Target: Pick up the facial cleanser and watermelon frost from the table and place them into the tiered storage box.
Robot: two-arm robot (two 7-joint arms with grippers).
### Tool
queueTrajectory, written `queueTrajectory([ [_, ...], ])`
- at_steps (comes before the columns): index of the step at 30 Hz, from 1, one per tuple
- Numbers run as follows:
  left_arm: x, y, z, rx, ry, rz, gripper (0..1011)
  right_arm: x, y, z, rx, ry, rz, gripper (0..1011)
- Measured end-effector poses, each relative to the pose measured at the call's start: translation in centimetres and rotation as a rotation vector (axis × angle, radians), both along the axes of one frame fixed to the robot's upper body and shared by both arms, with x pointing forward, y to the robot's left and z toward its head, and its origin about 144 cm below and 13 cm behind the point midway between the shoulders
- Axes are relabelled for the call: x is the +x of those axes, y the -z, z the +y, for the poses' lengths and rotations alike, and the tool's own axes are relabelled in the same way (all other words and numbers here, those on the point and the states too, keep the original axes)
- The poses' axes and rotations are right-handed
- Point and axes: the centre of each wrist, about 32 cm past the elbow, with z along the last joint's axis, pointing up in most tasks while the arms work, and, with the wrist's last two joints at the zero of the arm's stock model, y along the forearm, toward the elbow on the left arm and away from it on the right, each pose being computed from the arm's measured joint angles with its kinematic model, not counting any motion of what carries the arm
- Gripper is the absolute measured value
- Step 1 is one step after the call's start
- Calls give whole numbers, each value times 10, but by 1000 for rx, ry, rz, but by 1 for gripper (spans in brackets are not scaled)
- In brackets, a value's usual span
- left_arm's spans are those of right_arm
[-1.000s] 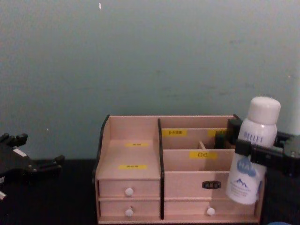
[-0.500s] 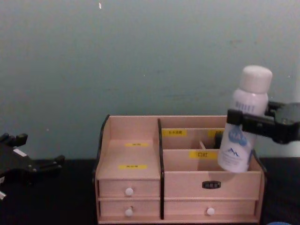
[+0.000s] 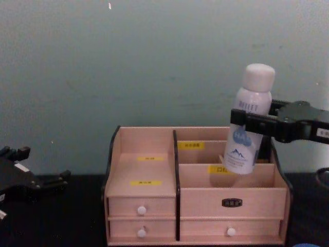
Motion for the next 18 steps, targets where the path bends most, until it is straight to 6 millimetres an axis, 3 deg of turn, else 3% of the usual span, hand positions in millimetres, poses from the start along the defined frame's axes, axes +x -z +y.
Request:
queueTrajectory([
  [18,0,0,0,0,0,0,1001,42,-2,14,8,10,-14,590],
])
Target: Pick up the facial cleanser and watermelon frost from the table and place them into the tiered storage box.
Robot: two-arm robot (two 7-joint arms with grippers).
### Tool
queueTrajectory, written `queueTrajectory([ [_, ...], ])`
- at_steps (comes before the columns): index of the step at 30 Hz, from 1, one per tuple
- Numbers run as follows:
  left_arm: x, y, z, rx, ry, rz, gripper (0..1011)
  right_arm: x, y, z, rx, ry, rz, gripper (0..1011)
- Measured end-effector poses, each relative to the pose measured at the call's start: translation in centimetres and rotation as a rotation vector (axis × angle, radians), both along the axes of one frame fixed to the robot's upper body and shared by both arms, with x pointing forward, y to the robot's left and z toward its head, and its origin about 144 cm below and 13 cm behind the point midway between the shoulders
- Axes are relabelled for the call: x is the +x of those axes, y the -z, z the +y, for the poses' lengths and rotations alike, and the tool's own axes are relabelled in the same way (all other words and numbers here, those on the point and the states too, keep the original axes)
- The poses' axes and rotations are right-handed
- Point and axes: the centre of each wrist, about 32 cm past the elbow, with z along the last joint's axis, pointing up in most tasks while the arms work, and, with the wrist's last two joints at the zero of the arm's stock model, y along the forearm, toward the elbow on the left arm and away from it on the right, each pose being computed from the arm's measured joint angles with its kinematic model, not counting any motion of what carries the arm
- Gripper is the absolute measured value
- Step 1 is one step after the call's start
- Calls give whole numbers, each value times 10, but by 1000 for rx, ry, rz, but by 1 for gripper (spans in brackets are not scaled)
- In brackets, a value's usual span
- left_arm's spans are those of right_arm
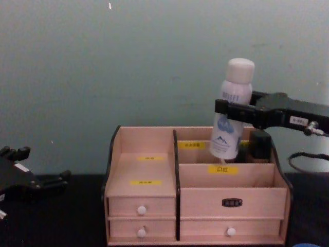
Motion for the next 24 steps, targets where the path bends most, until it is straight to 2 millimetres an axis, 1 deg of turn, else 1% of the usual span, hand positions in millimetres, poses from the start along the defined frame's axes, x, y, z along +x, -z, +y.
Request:
queueTrajectory([
  [24,0,0,0,0,0,0,1001,29,4,18,-16,19,2,590],
])
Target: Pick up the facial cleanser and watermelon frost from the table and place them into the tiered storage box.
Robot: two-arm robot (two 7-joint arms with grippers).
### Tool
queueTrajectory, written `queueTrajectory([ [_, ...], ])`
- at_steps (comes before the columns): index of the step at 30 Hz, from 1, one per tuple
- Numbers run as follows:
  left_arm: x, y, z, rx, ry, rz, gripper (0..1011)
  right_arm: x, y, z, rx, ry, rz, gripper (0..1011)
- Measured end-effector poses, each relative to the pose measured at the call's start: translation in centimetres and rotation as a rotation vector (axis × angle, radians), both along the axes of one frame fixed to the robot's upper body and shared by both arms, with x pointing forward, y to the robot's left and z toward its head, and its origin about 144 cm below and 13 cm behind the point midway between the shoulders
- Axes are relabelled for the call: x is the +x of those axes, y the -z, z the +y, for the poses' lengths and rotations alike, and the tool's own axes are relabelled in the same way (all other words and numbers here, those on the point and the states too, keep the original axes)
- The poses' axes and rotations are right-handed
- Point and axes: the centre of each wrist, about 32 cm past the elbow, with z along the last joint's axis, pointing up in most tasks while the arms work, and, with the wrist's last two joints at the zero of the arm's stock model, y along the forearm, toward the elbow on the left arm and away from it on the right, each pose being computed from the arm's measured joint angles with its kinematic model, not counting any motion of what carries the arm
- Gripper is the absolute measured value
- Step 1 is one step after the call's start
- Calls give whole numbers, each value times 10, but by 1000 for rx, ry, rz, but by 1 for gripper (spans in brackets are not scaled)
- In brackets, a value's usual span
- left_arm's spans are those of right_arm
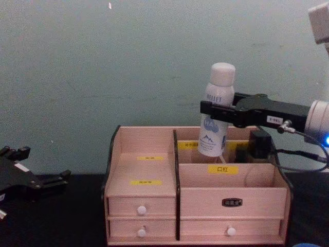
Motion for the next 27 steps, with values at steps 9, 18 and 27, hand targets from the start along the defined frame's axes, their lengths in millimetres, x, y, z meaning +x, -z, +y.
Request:
queueTrajectory([
  [9,0,0,0,0,0,0,1001,10,4,4,-1,17,12,590],
  [18,0,0,0,0,0,0,1001,15,9,8,-5,22,27,590],
  [27,0,0,0,0,0,0,1001,16,9,9,-5,21,29,590],
])
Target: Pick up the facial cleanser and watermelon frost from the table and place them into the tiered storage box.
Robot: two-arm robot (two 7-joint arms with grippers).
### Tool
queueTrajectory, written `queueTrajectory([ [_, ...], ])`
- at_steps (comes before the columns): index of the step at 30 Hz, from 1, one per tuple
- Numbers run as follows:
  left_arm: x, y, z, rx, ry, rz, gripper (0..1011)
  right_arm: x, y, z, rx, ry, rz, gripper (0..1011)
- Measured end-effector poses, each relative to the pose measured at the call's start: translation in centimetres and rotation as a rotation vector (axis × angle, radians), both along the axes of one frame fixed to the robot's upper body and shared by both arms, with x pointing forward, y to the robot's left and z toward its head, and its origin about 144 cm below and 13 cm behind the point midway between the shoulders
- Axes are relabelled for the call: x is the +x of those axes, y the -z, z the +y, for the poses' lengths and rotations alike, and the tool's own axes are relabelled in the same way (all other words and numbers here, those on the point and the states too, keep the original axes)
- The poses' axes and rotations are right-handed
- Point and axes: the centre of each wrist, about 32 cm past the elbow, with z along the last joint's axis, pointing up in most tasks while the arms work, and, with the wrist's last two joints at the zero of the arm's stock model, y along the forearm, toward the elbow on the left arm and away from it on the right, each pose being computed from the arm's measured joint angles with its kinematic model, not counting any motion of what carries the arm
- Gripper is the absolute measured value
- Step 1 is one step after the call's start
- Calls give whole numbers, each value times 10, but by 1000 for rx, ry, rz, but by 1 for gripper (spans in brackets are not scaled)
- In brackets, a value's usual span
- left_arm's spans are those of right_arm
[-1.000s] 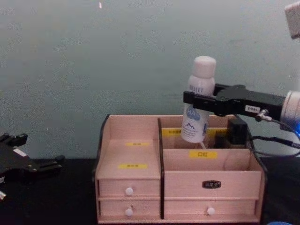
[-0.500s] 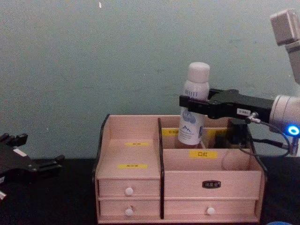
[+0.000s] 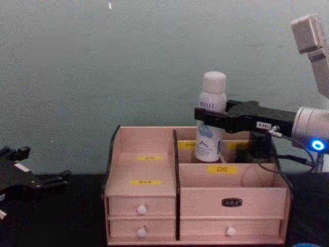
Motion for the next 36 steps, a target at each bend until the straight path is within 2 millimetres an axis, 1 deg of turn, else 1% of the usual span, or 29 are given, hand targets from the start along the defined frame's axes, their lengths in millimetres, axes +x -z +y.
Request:
queueTrajectory([
  [36,0,0,0,0,0,0,1001,4,7,4,-26,5,52,590],
])
